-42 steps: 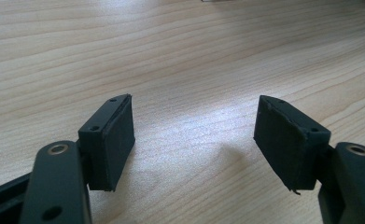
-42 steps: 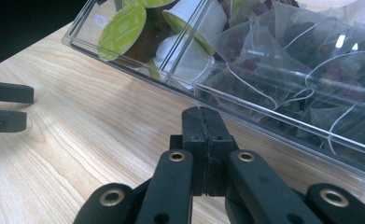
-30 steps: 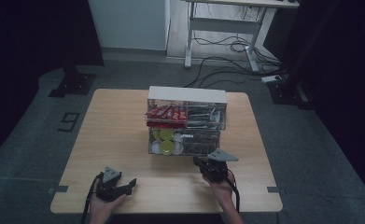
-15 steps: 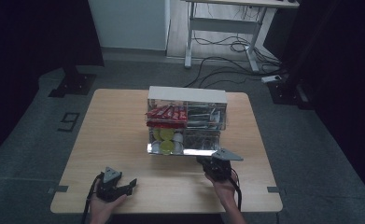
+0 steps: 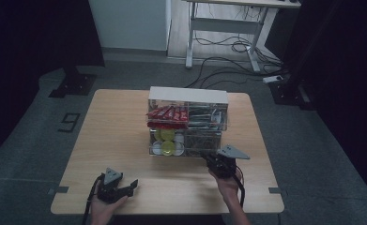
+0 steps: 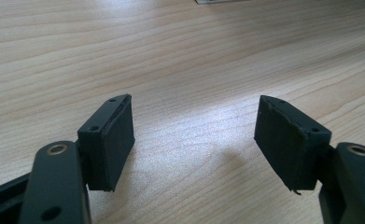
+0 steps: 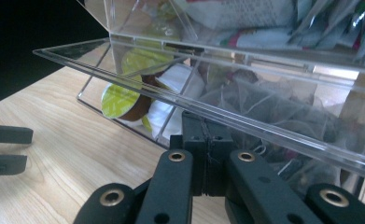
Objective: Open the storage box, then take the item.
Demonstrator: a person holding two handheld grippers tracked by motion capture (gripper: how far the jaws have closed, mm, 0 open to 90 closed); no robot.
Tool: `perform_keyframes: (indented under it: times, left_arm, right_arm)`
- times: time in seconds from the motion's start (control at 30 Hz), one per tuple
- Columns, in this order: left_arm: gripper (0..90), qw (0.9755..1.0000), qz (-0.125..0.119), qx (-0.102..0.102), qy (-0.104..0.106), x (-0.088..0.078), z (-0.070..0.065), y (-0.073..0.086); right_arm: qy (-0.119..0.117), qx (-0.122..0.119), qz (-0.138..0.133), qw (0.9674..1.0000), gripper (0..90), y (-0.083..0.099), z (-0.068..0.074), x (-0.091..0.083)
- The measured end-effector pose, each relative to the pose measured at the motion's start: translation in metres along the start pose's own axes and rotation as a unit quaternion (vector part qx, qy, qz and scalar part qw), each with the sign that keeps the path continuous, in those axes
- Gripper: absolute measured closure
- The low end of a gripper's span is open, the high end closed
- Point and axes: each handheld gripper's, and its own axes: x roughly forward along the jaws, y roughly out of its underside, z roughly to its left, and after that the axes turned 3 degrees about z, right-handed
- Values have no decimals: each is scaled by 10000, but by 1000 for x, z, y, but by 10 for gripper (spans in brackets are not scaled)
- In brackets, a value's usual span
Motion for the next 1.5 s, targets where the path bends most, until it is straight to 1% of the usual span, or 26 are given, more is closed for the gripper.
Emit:
perform_keyframes:
  times: [0.23, 0.37, 0.43, 0.7, 0.8, 0.97, 1.07, 1.17, 1.4, 1.5]
  left_arm:
    - [287, 10000, -19, -60, -21, 0, 4, 0]
    - [287, 10000, -13, -52, -20, 0, 4, -1]
    - [286, 10000, -39, -53, -18, 0, 3, -2]
    - [285, 10000, -22, -51, -7, -2, 4, -3]
    - [285, 10000, -14, -56, -10, -2, 4, -3]
    - [285, 10000, -17, -64, -14, -2, 4, -3]
    - [285, 9999, -10, -108, 62, -1, 4, -3]
    - [285, 9999, -7, -92, 74, -1, 3, -3]
    - [285, 10000, -54, -59, 54, -4, 0, -5]
    - [284, 9999, -121, -47, 25, -8, -2, -7]
  right_arm:
    - [-38, -27, -65, 10000, 893, -7, 2, 1]
    - [-58, 42, -92, 9999, 893, -9, -2, 2]
    - [-84, 108, -177, 9997, 893, -14, -4, 1]
    - [-135, 187, -384, 9990, 893, -28, -7, 2]
    - [-168, 262, -495, 9983, 893, -33, -10, 2]
    - [-193, 335, -576, 9976, 893, -36, -13, 3]
    - [-207, 379, -607, 9972, 893, -37, -14, 4]
    - [-202, 380, -612, 9972, 893, -37, -14, 4]
    - [-199, 432, -676, 9966, 892, -36, -14, 1]
    - [-194, 438, -684, 9965, 887, -35, -14, 0]
